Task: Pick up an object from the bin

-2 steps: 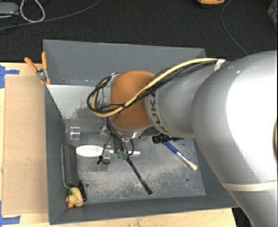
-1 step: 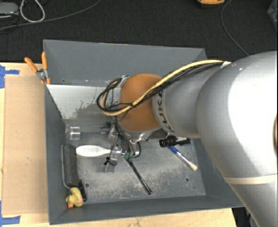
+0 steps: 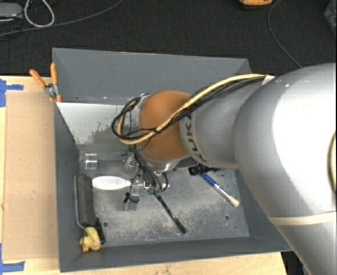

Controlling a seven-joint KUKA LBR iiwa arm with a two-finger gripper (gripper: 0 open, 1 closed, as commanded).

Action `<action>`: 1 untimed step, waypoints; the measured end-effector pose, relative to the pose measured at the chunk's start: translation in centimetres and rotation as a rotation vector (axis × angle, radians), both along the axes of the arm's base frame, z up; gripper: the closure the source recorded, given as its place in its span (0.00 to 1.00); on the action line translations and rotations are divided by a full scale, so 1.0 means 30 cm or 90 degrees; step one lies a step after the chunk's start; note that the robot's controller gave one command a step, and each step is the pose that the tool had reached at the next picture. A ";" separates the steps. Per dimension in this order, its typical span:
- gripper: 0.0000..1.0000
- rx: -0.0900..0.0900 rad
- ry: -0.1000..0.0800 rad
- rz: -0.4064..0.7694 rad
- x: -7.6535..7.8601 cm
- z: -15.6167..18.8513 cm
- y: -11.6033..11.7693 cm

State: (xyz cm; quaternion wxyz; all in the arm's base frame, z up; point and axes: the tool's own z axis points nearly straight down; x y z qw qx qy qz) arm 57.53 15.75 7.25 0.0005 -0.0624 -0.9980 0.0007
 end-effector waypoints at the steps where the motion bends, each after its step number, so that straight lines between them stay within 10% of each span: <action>1: 0.00 0.002 0.001 0.046 -0.010 -0.003 0.118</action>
Offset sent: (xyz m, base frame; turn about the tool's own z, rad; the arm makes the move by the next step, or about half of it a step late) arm -0.0014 0.0215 -0.0004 -0.0462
